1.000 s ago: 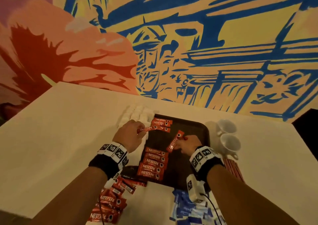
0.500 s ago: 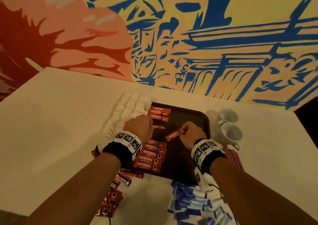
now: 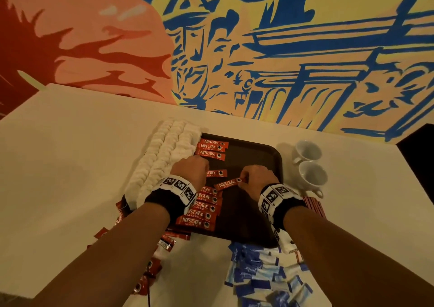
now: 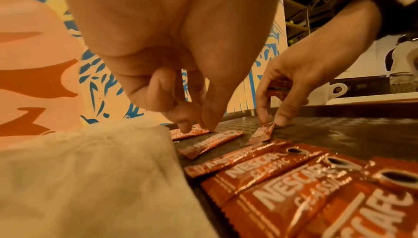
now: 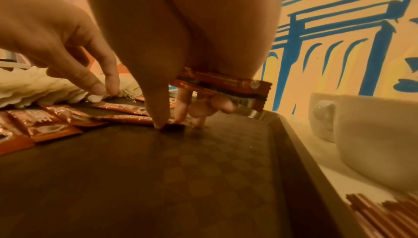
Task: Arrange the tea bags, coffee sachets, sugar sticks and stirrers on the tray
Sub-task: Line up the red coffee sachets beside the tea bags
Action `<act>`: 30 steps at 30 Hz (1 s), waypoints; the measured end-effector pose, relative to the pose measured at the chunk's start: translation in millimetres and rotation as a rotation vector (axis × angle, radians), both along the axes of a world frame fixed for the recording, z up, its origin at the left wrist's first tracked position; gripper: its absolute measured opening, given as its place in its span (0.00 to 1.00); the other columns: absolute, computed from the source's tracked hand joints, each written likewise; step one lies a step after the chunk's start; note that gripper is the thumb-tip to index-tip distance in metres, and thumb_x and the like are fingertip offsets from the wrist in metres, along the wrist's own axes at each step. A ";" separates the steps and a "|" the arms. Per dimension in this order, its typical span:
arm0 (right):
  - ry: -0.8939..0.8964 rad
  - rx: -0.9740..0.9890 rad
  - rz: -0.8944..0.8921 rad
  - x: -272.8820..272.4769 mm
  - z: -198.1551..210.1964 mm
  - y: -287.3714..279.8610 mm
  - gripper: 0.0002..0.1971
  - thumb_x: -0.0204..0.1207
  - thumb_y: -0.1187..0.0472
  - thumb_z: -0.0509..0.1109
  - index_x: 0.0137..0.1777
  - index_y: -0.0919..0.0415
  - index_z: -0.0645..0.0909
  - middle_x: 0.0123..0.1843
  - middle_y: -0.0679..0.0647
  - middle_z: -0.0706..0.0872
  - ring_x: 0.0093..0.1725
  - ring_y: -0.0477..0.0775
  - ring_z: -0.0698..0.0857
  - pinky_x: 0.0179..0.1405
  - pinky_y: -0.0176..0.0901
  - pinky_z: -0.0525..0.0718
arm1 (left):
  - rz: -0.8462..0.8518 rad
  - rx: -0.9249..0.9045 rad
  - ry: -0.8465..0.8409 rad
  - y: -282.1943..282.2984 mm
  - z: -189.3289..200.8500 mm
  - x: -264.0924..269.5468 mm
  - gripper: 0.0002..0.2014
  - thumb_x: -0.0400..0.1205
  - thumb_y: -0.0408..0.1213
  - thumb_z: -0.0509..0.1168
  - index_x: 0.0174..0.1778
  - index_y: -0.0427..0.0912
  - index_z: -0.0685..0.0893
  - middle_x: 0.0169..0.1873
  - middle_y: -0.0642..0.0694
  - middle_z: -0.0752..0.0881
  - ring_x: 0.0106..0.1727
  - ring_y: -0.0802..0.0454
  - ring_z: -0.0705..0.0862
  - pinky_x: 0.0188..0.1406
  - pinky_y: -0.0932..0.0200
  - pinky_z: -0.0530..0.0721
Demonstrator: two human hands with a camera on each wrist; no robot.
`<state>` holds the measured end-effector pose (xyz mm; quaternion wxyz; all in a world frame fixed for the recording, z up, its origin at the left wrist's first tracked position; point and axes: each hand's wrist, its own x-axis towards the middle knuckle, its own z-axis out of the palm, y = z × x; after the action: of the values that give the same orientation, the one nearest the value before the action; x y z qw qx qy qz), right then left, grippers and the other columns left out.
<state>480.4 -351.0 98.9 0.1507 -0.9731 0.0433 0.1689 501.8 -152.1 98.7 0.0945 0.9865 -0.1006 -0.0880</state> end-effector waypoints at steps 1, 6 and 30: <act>0.012 0.036 -0.008 0.0 -0.7 1.2 0.07 0.81 0.52 0.74 0.55 0.51 0.84 0.53 0.50 0.85 0.52 0.51 0.85 0.58 0.50 0.87 | -0.002 -0.002 0.007 2.0 -0.1 0.1 0.10 0.84 0.36 0.64 0.56 0.52 0.88 0.57 0.49 0.87 0.54 0.46 0.88 0.53 0.51 0.87; 0.015 0.113 -0.017 0.9 -7.1 11.5 0.08 0.79 0.50 0.76 0.52 0.51 0.83 0.52 0.48 0.84 0.51 0.50 0.84 0.56 0.49 0.87 | -0.027 0.016 0.070 8.9 -2.3 2.8 0.14 0.83 0.34 0.66 0.62 0.53 0.87 0.61 0.48 0.86 0.57 0.46 0.87 0.56 0.52 0.87; 0.024 0.425 -0.146 -3.0 3.5 23.1 0.13 0.81 0.61 0.69 0.65 0.53 0.79 0.56 0.51 0.87 0.55 0.52 0.86 0.57 0.47 0.86 | -0.097 -0.043 0.022 1.0 4.0 -3.3 0.12 0.84 0.38 0.67 0.62 0.49 0.87 0.62 0.47 0.85 0.61 0.47 0.85 0.61 0.51 0.85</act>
<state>477.4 -327.9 102.3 0.3639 -0.9116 0.0787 0.1743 498.6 -151.1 102.7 0.1126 0.9772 -0.1493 -0.1010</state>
